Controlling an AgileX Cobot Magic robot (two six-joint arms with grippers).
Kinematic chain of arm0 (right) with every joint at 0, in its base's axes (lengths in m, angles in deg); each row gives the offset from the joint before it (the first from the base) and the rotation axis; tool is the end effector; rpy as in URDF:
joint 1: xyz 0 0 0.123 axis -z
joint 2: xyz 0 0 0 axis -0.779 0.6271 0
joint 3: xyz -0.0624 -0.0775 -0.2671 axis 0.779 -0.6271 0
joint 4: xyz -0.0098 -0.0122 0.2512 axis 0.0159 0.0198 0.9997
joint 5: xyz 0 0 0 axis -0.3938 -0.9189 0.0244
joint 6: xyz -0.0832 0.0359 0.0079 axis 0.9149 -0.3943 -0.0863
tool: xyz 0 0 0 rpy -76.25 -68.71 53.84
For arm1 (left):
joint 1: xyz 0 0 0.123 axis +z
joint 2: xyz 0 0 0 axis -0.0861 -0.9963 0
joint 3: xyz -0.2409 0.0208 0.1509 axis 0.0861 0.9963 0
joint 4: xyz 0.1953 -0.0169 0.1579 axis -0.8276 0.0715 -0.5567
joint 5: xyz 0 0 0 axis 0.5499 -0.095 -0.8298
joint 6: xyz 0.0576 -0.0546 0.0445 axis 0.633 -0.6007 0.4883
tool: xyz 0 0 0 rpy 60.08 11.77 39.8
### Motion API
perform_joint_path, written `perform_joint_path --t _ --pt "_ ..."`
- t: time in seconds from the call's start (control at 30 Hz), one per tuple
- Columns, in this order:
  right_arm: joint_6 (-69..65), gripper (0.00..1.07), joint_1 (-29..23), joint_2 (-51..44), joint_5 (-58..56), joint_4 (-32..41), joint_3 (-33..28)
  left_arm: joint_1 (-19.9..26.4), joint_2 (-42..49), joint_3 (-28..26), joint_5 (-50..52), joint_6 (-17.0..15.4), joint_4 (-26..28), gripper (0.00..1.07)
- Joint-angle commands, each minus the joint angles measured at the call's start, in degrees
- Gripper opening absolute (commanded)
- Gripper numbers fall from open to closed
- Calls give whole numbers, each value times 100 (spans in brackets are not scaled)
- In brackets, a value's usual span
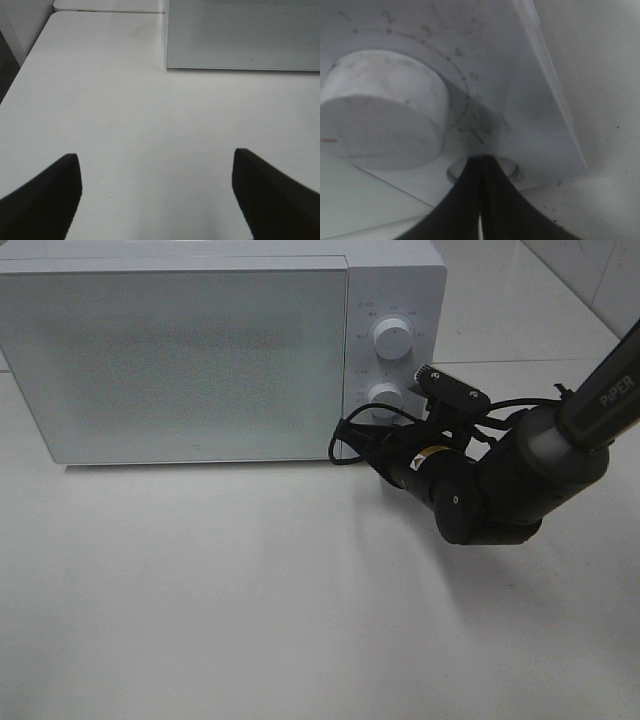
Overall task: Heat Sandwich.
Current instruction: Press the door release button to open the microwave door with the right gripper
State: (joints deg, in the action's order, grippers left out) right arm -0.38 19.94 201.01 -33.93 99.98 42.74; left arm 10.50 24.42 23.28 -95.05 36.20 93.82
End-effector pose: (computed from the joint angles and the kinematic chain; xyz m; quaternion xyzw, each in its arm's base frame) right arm 0.3375 0.1686 0.0782 0.1331 0.8074 0.1919 0.5418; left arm -0.0081 -0.0100 0.2811 -0.0033 0.8516 -0.0103 0.5240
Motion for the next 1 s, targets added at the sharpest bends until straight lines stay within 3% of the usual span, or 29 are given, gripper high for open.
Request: perform_joint_path --t 0.03,1.0 --pt "17 0 57 -17 453 6 80 11 97 17 80 -29 0 78" --pt "-745 0 69 298 1329 338 413 11 97 17 80 -29 0 78"
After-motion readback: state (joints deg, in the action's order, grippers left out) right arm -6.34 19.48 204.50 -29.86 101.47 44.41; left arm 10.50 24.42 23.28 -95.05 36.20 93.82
